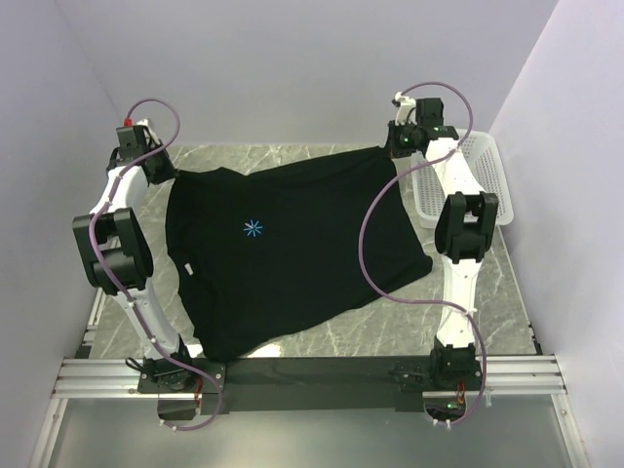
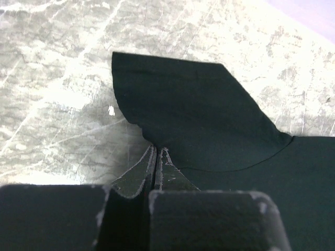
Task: Fold and stack the t-shirts
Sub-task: Flatten the tshirt out
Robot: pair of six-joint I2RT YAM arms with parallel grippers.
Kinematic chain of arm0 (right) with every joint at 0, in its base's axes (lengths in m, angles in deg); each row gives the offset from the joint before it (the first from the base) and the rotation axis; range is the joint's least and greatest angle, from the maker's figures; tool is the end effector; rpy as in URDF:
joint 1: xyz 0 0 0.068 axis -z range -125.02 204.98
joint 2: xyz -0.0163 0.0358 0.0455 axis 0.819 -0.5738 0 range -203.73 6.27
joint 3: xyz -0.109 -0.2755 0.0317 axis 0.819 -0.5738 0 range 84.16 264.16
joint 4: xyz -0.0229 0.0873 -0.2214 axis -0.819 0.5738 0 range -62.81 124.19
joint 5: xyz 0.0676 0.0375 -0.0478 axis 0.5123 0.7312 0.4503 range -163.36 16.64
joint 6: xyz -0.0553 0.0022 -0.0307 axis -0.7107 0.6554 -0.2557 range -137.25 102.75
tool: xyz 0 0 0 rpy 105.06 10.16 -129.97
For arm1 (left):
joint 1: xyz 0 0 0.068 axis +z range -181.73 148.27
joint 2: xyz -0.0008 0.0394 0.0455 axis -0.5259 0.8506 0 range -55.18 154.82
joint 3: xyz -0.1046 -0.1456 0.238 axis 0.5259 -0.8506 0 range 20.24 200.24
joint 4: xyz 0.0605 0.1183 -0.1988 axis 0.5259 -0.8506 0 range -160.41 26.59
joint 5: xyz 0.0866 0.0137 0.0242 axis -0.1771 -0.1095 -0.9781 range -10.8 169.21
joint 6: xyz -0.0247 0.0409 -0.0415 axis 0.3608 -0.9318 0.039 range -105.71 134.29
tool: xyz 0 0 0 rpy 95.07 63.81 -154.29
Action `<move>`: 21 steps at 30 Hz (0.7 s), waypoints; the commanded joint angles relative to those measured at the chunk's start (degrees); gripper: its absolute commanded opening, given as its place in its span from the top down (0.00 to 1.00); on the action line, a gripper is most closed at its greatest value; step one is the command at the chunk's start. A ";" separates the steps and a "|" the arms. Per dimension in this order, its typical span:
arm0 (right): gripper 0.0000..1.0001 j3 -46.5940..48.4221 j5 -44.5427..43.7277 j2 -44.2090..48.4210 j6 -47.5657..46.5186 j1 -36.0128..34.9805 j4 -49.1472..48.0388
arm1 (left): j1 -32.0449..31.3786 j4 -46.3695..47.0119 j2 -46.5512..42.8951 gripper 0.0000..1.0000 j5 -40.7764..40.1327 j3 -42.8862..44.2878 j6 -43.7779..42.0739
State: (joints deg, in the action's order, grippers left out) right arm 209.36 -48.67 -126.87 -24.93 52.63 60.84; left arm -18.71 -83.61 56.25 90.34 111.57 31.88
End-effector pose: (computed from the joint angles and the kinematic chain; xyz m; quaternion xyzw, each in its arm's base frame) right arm 0.5324 0.0423 0.2755 -0.1652 0.8799 0.1761 0.4092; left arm 0.4376 0.0915 0.2850 -0.1990 0.8819 -0.1047 0.4144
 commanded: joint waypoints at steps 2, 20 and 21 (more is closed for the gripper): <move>1.00 0.21 4.57 6.31 2.84 1.38 -4.82 | 0.52 5.18 -5.09 1.00 0.64 2.62 -1.41; 1.00 -2.06 9.77 11.76 7.59 4.54 -11.66 | 0.52 9.66 -9.57 1.00 1.78 6.67 2.54; 1.00 -2.68 9.77 12.29 9.68 4.98 -12.63 | 0.52 10.09 -9.66 1.00 1.70 6.67 2.63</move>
State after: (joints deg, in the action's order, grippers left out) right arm 207.57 -39.77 -121.69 -18.46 55.58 54.50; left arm -18.67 -78.00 49.96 92.02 115.50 33.67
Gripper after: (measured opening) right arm 0.010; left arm 0.013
